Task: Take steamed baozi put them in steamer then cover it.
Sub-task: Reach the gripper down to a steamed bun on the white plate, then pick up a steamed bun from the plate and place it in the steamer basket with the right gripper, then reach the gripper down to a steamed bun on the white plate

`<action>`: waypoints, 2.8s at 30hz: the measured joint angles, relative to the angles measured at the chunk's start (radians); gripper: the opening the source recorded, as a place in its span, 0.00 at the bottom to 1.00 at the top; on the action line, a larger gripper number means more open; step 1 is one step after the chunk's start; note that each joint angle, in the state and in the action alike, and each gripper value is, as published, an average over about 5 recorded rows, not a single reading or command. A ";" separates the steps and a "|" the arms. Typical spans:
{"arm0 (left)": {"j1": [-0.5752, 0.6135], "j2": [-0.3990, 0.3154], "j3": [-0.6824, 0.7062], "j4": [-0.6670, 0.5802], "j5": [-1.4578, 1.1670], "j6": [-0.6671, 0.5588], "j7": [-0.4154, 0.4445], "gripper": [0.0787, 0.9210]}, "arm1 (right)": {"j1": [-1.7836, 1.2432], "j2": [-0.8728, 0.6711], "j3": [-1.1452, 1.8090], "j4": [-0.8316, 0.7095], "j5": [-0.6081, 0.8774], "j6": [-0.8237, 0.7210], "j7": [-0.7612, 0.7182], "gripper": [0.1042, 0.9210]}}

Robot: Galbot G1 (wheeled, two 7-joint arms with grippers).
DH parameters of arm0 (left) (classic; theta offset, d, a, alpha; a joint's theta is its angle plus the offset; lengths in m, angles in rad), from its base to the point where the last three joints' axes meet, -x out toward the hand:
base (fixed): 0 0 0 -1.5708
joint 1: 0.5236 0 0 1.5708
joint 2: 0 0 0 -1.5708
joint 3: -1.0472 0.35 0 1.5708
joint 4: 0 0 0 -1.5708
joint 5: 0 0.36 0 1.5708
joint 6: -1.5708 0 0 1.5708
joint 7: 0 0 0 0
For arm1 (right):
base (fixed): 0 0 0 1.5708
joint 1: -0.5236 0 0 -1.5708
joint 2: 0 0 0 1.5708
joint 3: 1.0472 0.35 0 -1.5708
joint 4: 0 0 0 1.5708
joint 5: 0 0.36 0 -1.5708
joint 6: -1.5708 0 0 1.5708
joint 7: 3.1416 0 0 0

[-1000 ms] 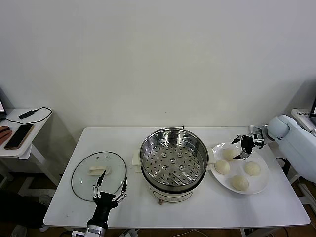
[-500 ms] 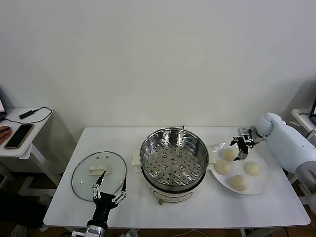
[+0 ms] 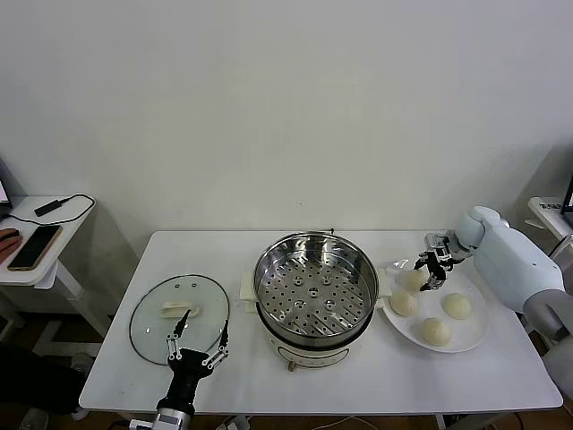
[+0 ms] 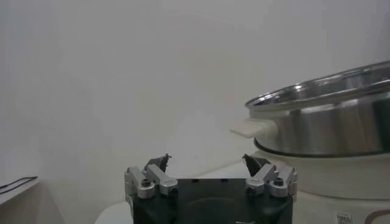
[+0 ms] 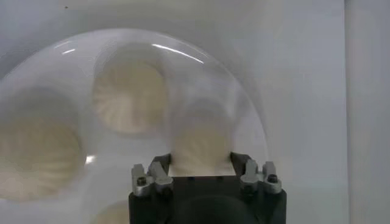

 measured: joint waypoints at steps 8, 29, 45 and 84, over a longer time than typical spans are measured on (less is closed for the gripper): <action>-0.005 0.003 0.007 -0.010 0.000 0.007 -0.001 0.88 | 0.081 -0.087 -0.088 0.161 0.083 0.046 -0.027 0.67; 0.007 0.003 0.014 -0.044 0.000 0.007 -0.009 0.88 | 0.488 -0.099 -0.470 0.734 0.224 0.328 -0.054 0.64; 0.006 0.008 0.003 -0.055 -0.005 0.002 -0.015 0.88 | 0.399 0.081 -0.515 0.727 0.032 0.427 -0.033 0.64; -0.003 0.014 0.029 -0.063 -0.001 0.009 -0.016 0.88 | 0.525 -0.227 -0.660 0.655 0.523 -0.048 -0.108 0.88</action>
